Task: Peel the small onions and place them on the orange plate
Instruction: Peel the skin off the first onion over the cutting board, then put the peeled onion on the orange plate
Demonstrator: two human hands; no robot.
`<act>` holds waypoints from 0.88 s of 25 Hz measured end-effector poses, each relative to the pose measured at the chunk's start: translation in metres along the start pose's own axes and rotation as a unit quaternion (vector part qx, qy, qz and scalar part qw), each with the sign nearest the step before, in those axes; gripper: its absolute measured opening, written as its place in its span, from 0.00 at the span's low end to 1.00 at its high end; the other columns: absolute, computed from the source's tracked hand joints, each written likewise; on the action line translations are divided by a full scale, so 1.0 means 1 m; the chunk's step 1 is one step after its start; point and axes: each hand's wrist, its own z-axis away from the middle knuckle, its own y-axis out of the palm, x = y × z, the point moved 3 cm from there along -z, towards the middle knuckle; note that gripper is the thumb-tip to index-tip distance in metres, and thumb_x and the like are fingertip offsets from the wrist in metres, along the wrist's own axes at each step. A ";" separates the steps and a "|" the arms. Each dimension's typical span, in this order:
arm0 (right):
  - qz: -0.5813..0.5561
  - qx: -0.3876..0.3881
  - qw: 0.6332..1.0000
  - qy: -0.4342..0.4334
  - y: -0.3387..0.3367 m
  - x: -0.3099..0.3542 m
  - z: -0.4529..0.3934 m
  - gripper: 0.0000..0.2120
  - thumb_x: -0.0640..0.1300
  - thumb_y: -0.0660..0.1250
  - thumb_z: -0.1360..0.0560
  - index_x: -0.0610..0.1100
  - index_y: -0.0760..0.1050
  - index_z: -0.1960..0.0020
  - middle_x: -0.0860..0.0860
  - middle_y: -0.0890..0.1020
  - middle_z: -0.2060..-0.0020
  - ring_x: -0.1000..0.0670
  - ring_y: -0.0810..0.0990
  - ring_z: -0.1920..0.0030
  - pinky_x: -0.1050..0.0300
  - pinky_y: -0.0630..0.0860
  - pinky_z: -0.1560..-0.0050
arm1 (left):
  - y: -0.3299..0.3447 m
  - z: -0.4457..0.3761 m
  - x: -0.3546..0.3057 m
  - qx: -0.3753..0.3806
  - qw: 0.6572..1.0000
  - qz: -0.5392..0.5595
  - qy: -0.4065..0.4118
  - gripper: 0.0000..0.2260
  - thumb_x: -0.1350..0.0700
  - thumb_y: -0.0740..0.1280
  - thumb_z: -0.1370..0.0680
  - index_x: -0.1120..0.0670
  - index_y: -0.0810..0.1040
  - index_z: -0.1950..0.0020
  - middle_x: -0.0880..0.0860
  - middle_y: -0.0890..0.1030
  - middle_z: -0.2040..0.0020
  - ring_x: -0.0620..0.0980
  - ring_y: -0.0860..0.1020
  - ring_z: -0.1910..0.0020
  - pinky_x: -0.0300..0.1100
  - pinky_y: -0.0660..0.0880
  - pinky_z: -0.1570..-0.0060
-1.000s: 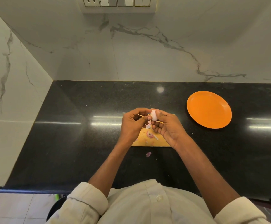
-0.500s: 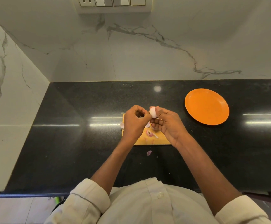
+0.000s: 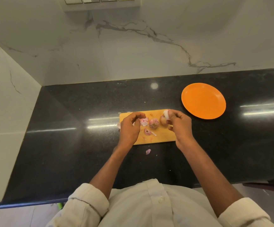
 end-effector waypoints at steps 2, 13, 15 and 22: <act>0.000 -0.023 1.000 0.004 -0.009 -0.005 -0.005 0.10 0.45 0.66 0.15 0.49 0.82 0.36 0.52 0.83 0.44 0.50 0.83 0.45 0.55 0.79 0.52 | 0.003 0.004 0.000 -0.006 1.000 -0.004 0.008 0.13 0.66 0.65 0.16 0.52 0.87 0.45 0.44 0.88 0.49 0.38 0.84 0.44 0.33 0.78 0.40; 0.015 -0.100 0.994 -0.030 -0.049 -0.022 -0.031 0.12 0.44 0.73 0.20 0.48 0.83 0.36 0.54 0.85 0.45 0.54 0.84 0.44 0.49 0.83 0.40 | 0.040 0.013 -0.020 0.002 0.993 -0.085 0.077 0.12 0.58 0.66 0.15 0.51 0.85 0.35 0.44 0.86 0.39 0.40 0.80 0.38 0.36 0.74 0.36; 0.036 -0.110 0.992 -0.058 -0.062 -0.013 -0.044 0.12 0.42 0.73 0.20 0.47 0.83 0.37 0.54 0.85 0.44 0.54 0.83 0.42 0.50 0.81 0.38 | 0.063 0.010 -0.036 0.043 0.986 -0.119 0.110 0.14 0.59 0.65 0.15 0.52 0.83 0.31 0.44 0.84 0.35 0.40 0.77 0.35 0.34 0.71 0.36; 0.173 -0.125 0.967 -0.143 -0.108 0.017 -0.112 0.19 0.40 0.76 0.22 0.46 0.79 0.32 0.50 0.84 0.40 0.51 0.81 0.40 0.58 0.78 0.43 | 0.166 -0.006 -0.058 0.186 0.861 -0.400 0.252 0.26 0.59 0.67 0.18 0.53 0.70 0.20 0.53 0.70 0.18 0.55 0.65 0.18 0.57 0.60 0.18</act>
